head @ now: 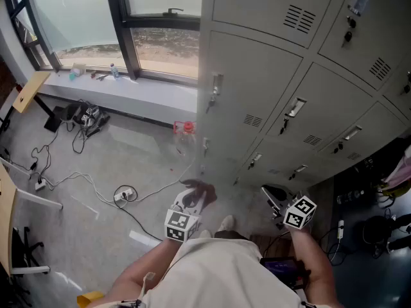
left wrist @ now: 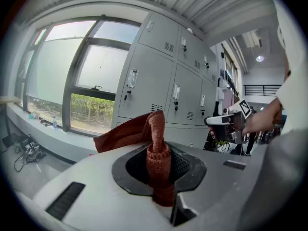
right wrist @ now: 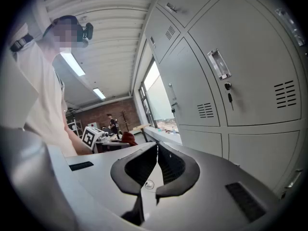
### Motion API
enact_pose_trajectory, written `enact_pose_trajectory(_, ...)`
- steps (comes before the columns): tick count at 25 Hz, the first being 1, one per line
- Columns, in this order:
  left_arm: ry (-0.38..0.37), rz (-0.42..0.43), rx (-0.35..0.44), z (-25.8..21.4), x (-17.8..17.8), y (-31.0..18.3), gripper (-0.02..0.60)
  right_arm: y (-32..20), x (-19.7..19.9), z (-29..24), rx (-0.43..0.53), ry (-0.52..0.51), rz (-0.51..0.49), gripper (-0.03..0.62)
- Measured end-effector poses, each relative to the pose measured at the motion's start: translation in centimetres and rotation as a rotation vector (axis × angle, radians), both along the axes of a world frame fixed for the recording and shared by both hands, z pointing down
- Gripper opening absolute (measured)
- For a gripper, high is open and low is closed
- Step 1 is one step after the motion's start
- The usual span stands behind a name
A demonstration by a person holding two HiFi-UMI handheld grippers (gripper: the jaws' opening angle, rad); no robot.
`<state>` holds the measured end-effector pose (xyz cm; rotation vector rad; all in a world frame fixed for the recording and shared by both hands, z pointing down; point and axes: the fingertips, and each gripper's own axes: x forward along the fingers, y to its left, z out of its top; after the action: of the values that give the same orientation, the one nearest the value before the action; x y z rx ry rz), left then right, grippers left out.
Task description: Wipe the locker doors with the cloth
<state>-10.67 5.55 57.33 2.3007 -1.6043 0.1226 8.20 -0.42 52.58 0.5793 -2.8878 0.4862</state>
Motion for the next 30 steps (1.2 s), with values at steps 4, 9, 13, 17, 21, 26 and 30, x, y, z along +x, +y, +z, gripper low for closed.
enact_pose_trajectory(4,-0.015,-0.089,-0.015,0.2,-2.0,-0.7,0.041,-2.4,-2.7,0.3,-0.004,-0.025,-0.092,0.017)
enact_pose_trajectory(9,-0.046,-0.128,-0.010,-1.2,-2.8,-3.2,0.041,-5.2,-4.2,-1.1,0.018,-0.060,-0.153,0.017)
enact_pose_trajectory(13,-0.068,-0.128,0.043,-4.0,-2.3,-6.8,0.041,-8.1,-4.7,-2.7,0.055,-0.093,-0.190,0.017)
enact_pose_trajectory(17,-0.089,-0.108,0.091,-6.7,-1.2,-10.6,0.041,-11.3,-5.0,-4.5,0.085,-0.133,-0.212,0.017)
enact_pose_trajectory(21,-0.096,-0.085,0.128,-9.0,0.1,-14.4,0.041,-13.7,-4.8,-5.9,0.110,-0.165,-0.247,0.017)
enact_pose_trajectory(26,-0.109,-0.087,0.175,-11.5,1.4,-18.3,0.041,-15.3,-3.7,-6.5,0.113,-0.197,-0.288,0.017)
enact_pose_trajectory(30,-0.108,-0.086,0.207,-13.2,1.9,-19.9,0.041,-16.5,-2.8,-6.6,0.106,-0.228,-0.286,0.017)
